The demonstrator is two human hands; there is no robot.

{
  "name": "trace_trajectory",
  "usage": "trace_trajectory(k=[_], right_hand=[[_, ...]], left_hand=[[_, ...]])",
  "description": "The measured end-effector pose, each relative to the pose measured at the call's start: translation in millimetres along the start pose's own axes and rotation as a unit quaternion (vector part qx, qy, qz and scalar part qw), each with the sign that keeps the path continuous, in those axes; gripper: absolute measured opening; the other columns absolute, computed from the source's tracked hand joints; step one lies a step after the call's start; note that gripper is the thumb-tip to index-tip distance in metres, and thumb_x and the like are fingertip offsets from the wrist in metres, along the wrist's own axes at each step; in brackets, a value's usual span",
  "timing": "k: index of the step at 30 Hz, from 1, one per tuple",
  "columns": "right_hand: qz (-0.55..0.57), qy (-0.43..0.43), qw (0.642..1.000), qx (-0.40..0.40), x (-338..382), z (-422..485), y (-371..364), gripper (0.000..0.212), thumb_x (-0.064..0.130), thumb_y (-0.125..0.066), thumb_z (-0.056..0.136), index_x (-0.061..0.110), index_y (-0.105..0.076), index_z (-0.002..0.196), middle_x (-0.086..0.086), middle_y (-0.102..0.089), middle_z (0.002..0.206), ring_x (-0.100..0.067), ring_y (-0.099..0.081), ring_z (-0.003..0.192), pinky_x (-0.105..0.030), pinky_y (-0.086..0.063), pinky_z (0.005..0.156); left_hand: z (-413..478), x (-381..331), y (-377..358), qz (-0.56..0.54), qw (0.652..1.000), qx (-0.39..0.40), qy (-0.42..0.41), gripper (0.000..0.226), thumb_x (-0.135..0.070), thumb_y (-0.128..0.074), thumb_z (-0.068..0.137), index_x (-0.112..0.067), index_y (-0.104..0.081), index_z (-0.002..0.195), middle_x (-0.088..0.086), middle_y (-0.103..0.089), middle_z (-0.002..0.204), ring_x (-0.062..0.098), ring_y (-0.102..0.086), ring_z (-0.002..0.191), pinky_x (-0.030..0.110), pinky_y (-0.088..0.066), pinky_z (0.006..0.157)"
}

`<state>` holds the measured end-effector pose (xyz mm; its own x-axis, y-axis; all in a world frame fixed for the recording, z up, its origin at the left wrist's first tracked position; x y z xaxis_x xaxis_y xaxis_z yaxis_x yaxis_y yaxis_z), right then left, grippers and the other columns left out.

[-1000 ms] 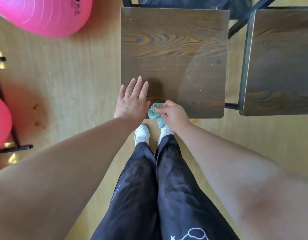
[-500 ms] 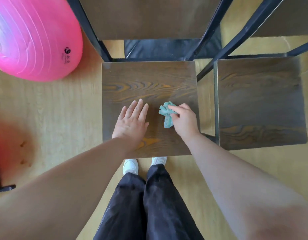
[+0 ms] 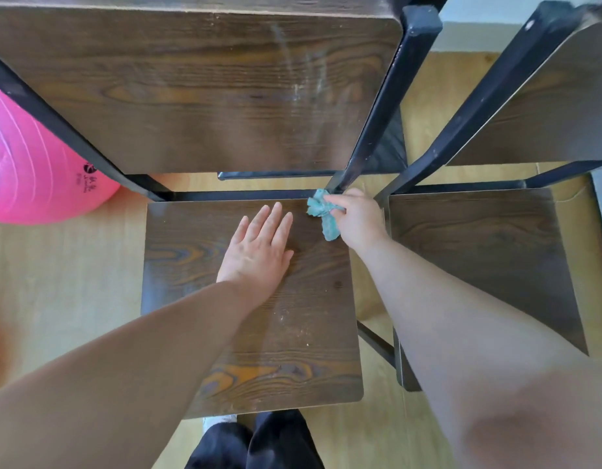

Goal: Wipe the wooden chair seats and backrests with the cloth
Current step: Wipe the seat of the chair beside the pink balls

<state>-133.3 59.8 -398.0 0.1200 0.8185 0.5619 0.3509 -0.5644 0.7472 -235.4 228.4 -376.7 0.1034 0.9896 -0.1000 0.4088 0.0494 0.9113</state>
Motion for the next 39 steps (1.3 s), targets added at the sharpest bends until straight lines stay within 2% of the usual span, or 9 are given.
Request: trace_trajectory(k=[3,8,11,13,15,17,19,23,39], right_hand=[[-0.014,0.004,1.0,-0.002,-1.3,4.0,-2.0,0.035,0.011,-0.058,0.096,0.027,-0.064,0.127,0.005,-0.055,0.119,-0.008,-0.049,0.096,-0.011,-0.041,0.074],[-0.006,-0.001,0.999,0.037,1.7,11.5,0.9,0.031,0.015,-0.06,0.095,0.022,-0.066,0.125,0.001,-0.058,0.123,-0.016,-0.056,0.108,-0.022,-0.049,0.086],[0.028,-0.046,0.997,0.055,-5.8,6.7,0.3,0.026,0.021,-0.062,0.094,0.017,-0.067,0.119,0.002,-0.06,0.113,-0.012,-0.06,0.098,-0.015,-0.048,0.07],[0.039,-0.061,0.995,0.07,-12.0,-9.1,-3.5,0.021,0.026,-0.064,0.093,0.017,-0.067,0.112,0.003,-0.061,0.106,-0.013,-0.061,0.092,-0.02,-0.052,0.067],[0.008,-0.037,0.995,0.091,-16.3,-31.6,-8.7,0.019,0.023,-0.064,0.094,0.016,-0.068,0.111,0.001,-0.061,0.109,-0.014,-0.061,0.097,-0.031,-0.056,0.079],[-0.027,-0.001,0.993,0.119,-19.9,-58.0,-14.9,0.023,0.017,-0.061,0.095,0.018,-0.07,0.116,0.0,-0.061,0.113,-0.017,-0.059,0.103,-0.033,-0.053,0.088],[-0.035,0.016,0.989,0.141,-25.5,-84.5,-20.7,0.026,0.013,-0.06,0.096,0.019,-0.071,0.118,0.0,-0.06,0.114,-0.018,-0.058,0.103,-0.031,-0.051,0.09],[0.006,-0.012,0.989,0.147,-40.7,-133.4,-27.7,0.024,0.01,-0.06,0.095,0.014,-0.073,0.114,0.001,-0.061,0.112,-0.018,-0.059,0.1,-0.035,-0.05,0.091],[-0.007,-0.016,0.996,0.091,-79.8,-255.7,-60.1,0.031,0.003,-0.057,0.095,0.016,-0.069,0.121,0.001,-0.059,0.115,-0.013,-0.057,0.099,-0.018,-0.047,0.089]], left_hand=[[4.4,-4.2,-3.4,0.009,1.0,0.01,-0.004,0.062,-0.043,-0.018,0.106,-0.021,0.011,0.156,0.003,0.015,0.165,0.022,0.014,0.152,0.043,0.003,0.124],[0.3,-10.0,-10.9,0.023,0.999,0.031,-0.011,0.063,-0.044,-0.018,0.106,-0.02,0.011,0.156,0.003,0.014,0.165,0.021,0.012,0.152,0.043,0.001,0.124],[-7.2,-13.3,-12.1,0.018,0.999,0.037,-0.013,0.063,-0.044,-0.018,0.105,-0.02,0.009,0.157,0.002,0.012,0.166,0.02,0.011,0.152,0.042,0.001,0.124],[-15.0,-15.2,-13.2,0.018,0.999,0.038,-0.015,0.063,-0.044,-0.018,0.105,-0.02,0.009,0.157,0.002,0.012,0.166,0.02,0.011,0.152,0.042,0.0,0.124],[-24.2,-18.1,-16.0,0.019,0.999,0.043,-0.023,0.062,-0.044,-0.018,0.105,-0.02,0.009,0.157,0.002,0.012,0.166,0.021,0.01,0.152,0.043,0.0,0.124],[-33.9,-20.7,-20.5,0.018,0.998,0.048,-0.027,0.063,-0.043,-0.019,0.105,-0.02,0.008,0.157,0.001,0.01,0.166,0.021,0.009,0.153,0.043,-0.001,0.124],[-44.1,-22.8,-25.5,0.013,0.998,0.053,-0.028,0.063,-0.043,-0.021,0.105,-0.02,0.006,0.157,0.001,0.009,0.166,0.02,0.008,0.153,0.043,-0.001,0.124],[-68.0,-28.2,-37.8,0.011,0.997,0.061,-0.04,0.064,-0.043,-0.024,0.105,-0.019,0.004,0.158,0.0,0.007,0.167,0.02,0.006,0.153,0.042,-0.001,0.124],[-159.0,-50.3,-84.6,0.025,0.989,0.082,-0.122,0.063,-0.041,-0.027,0.105,-0.017,-0.003,0.158,0.002,0.001,0.167,0.021,0.002,0.153,0.042,-0.003,0.124]])
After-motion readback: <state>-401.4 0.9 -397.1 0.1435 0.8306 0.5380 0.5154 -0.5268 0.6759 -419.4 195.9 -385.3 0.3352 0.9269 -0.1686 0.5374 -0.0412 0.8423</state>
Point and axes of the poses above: each hand's wrist, its own z-axis towards the middle knuckle, its own y-axis out of the back of the hand, x = y × z, the point moved 8 cm from there along z, towards the middle knuckle
